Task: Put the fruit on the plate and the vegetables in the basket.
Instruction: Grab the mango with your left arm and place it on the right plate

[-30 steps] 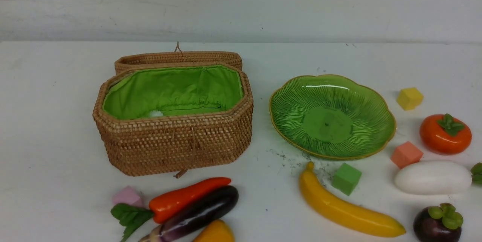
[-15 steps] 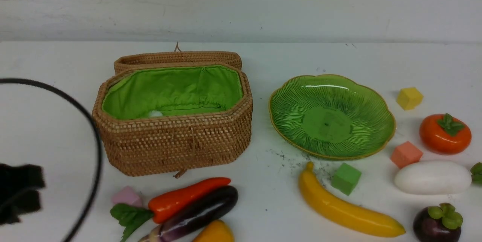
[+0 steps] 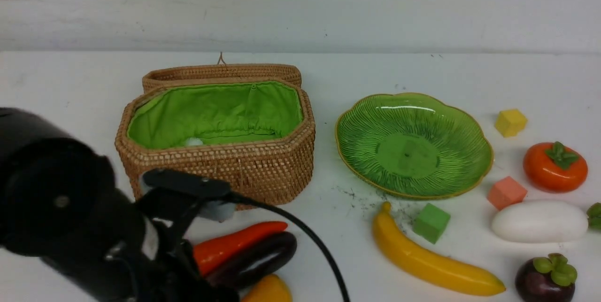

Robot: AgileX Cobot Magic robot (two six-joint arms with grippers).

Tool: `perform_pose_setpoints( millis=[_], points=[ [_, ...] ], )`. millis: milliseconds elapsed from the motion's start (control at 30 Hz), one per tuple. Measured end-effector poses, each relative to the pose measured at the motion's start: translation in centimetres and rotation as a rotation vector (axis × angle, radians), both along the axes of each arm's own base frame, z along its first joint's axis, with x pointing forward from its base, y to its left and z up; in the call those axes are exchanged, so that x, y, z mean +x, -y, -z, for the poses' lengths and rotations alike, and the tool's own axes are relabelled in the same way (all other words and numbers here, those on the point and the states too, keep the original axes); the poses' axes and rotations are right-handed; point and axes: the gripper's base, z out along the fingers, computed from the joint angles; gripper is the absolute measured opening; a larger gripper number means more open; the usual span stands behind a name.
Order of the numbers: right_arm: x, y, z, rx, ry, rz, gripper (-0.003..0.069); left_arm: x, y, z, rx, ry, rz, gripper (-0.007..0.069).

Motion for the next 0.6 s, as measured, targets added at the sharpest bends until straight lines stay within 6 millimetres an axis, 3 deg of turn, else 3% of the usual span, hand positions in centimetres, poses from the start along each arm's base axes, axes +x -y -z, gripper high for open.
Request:
perform_pose_setpoints(
  millis=[167, 367, 600],
  points=[
    [0.0, 0.0, 0.0, 0.000, 0.000, 0.000, 0.0245, 1.4, 2.7, 1.0, 0.114, 0.049, 0.090, 0.0669],
    [0.0, 0.0, 0.0, 0.000, 0.000, 0.000, 0.0245, 3.6, 5.4, 5.8, 0.187, 0.002, 0.123, 0.0671],
    [0.0, 0.0, 0.0, 0.000, 0.000, 0.000, 0.0245, 4.4, 6.6, 9.7, 0.220, -0.063, 0.139, 0.0656]
  ],
)
